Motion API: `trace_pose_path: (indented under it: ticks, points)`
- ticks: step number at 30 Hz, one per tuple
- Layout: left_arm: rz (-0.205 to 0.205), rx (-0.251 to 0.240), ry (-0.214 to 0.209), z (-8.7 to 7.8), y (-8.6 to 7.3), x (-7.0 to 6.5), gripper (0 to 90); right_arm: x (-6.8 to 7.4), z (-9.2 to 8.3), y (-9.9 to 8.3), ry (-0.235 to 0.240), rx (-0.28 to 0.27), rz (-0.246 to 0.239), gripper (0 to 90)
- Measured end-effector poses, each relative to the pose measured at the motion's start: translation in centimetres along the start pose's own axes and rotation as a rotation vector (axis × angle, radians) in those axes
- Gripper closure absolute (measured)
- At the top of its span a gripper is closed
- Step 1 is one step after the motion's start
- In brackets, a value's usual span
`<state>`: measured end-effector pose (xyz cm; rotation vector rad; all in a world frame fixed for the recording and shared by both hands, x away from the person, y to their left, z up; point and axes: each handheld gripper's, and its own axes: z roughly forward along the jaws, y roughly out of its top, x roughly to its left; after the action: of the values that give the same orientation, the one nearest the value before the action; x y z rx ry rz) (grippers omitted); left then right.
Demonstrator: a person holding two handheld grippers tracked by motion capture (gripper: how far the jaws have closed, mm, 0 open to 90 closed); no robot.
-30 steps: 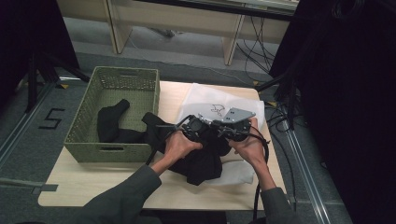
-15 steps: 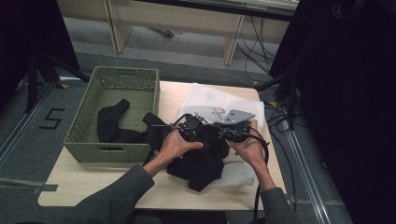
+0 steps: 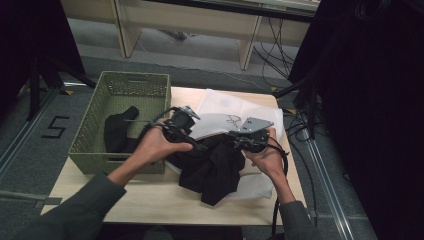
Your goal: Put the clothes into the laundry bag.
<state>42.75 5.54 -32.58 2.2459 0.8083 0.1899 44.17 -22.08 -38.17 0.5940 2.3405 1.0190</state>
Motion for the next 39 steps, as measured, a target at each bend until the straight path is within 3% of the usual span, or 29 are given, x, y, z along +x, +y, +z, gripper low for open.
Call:
trace_pose_path:
  ticks: [4, 8, 9, 11, 14, 16, 18, 19, 21, 23, 24, 26, 27, 28, 29, 30, 32, 35, 37, 39]
  points:
    - [-0.04, -0.04, 0.077, -4.2, -1.1, 3.3, 19.3, 0.0, 0.0, 0.1, -0.001, 0.002, -0.001, 88.8]
    - [-0.056, 0.031, 0.181, -6.2, -3.0, 7.6, 22.0, 0.1, 0.0, 0.1, -0.002, 0.0, -0.006, 88.8]
    - [-0.098, 0.046, 0.207, -6.3, -3.6, 8.8, 22.0, 0.1, 0.0, 0.1, -0.003, 0.001, -0.006, 88.8]
    - [-0.128, 0.084, 0.245, -6.3, -4.7, 11.1, 22.0, 0.0, 0.0, 0.1, -0.004, -0.001, -0.007, 88.8]
    - [-0.243, 0.124, 0.315, -5.4, -7.0, 14.7, 21.9, 0.1, 0.0, 0.1, 0.001, 0.003, -0.001, 88.8]
    - [-0.301, 0.206, 0.315, -4.5, -8.2, 16.4, 21.5, 0.1, 0.0, 0.1, 0.001, 0.003, 0.0, 88.8]
    - [-0.376, 0.251, 0.322, -3.2, -9.3, 17.6, 21.1, 0.0, 0.0, 0.1, -0.001, 0.002, -0.003, 88.8]
    - [-0.381, 0.273, 0.328, -2.7, -9.8, 18.3, 21.2, 0.0, 0.1, 0.1, -0.001, 0.002, -0.004, 88.8]
    - [-0.419, 0.315, 0.344, -1.6, -10.4, 19.4, 22.0, 0.1, 0.1, 0.1, -0.001, 0.002, -0.006, 88.8]
    - [-0.431, 0.368, 0.347, -0.5, -11.1, 20.4, 23.0, 0.1, 0.0, 0.1, 0.0, 0.001, -0.007, 88.8]
    - [-0.508, 0.378, 0.337, -0.1, -11.3, 20.5, 23.1, 0.1, 0.0, 0.0, 0.0, 0.001, -0.003, 88.8]
    - [-0.5, 0.385, 0.336, 0.5, -11.8, 21.2, 24.2, 0.0, 0.0, 0.0, 0.002, 0.002, -0.004, 88.8]
    - [-0.547, 0.379, 0.34, 0.9, -11.9, 21.1, 23.6, 0.0, 0.0, 0.0, 0.002, 0.002, -0.005, 88.8]
    - [-0.552, 0.386, 0.331, 1.3, -12.1, 21.2, 23.1, 0.0, 0.0, 0.0, 0.002, 0.002, -0.004, 88.8]
    - [-0.527, 0.404, 0.325, 1.5, -12.3, 21.4, 23.3, 0.0, 0.0, 0.0, 0.003, 0.001, -0.004, 88.8]
    - [-0.553, 0.405, 0.333, 2.0, -12.4, 21.2, 23.6, 0.0, 0.0, 0.0, 0.003, 0.001, -0.004, 88.8]
    - [-0.56, 0.417, 0.34, 2.6, -12.7, 21.2, 23.6, 0.0, 0.0, 0.0, 0.003, 0.001, -0.005, 88.8]
    - [-0.555, 0.439, 0.353, 3.5, -13.2, 21.4, 23.4, 0.0, 0.0, 0.0, 0.003, 0.002, -0.006, 88.8]
    - [-0.573, 0.454, 0.365, 4.0, -13.3, 21.5, 22.2, 0.0, 0.0, 0.0, 0.003, 0.001, -0.006, 88.8]
    - [-0.559, 0.472, 0.364, 4.2, -13.5, 21.5, 22.6, 0.0, -0.1, 0.0, 0.007, 0.005, -0.008, 88.8]
